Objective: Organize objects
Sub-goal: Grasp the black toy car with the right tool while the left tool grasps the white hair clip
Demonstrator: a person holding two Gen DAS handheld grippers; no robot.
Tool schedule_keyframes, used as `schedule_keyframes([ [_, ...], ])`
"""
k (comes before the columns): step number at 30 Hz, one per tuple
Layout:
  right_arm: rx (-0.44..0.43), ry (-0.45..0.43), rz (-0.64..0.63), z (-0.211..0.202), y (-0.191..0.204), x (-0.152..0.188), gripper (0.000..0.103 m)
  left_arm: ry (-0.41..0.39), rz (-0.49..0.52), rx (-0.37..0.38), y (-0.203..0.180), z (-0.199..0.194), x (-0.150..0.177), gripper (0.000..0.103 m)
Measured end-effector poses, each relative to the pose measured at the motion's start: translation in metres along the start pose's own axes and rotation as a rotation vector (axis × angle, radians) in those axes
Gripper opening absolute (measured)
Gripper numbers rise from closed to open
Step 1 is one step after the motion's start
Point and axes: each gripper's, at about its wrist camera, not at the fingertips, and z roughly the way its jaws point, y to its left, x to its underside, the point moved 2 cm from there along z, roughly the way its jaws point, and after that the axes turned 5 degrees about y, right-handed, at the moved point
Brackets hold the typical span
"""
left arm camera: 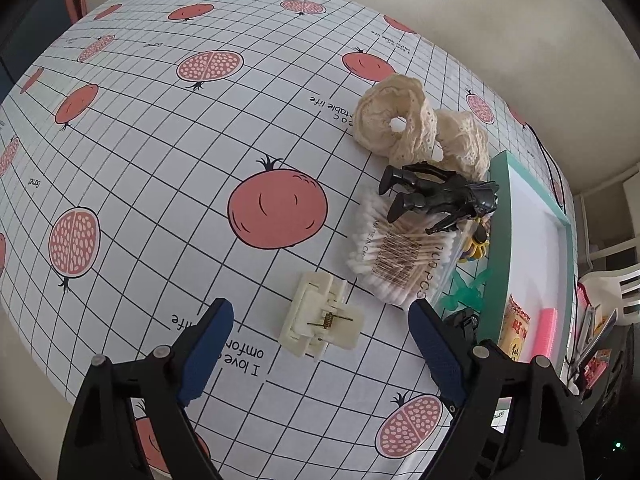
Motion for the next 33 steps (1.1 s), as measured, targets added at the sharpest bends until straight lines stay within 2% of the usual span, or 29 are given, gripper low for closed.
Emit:
schedule_keyframes([
  [4,-0.052,0.01,0.001,0.001,0.002,-0.001,0.053,0.004,0.009,-0.003,-0.002,0.001,0.001,0.086],
  [7,-0.054,0.006,-0.011,-0.001,0.008,-0.001,0.051,0.005,0.011,-0.007,-0.003,0.001,0.002,0.085],
  [10,-0.042,0.017,-0.015,0.003,0.01,-0.002,0.049,0.008,0.015,-0.009,-0.003,0.002,0.002,0.072],
  [12,-0.027,0.028,-0.009,0.007,0.009,-0.002,0.046,0.012,0.015,-0.013,-0.003,0.004,0.003,0.07],
  [16,-0.003,0.04,0.007,0.01,0.004,-0.003,0.033,0.018,0.018,-0.015,-0.003,0.005,0.003,0.052],
  [19,-0.008,0.04,0.013,0.009,0.001,-0.003,0.032,0.018,0.019,-0.012,-0.003,0.005,0.004,0.038],
  [25,-0.003,0.043,0.01,0.006,0.003,-0.005,0.031,0.001,0.02,-0.006,-0.004,0.0,0.005,0.038],
  [33,-0.038,0.015,0.036,-0.008,-0.004,-0.004,0.03,-0.114,0.018,-0.003,-0.006,-0.025,0.002,0.038],
])
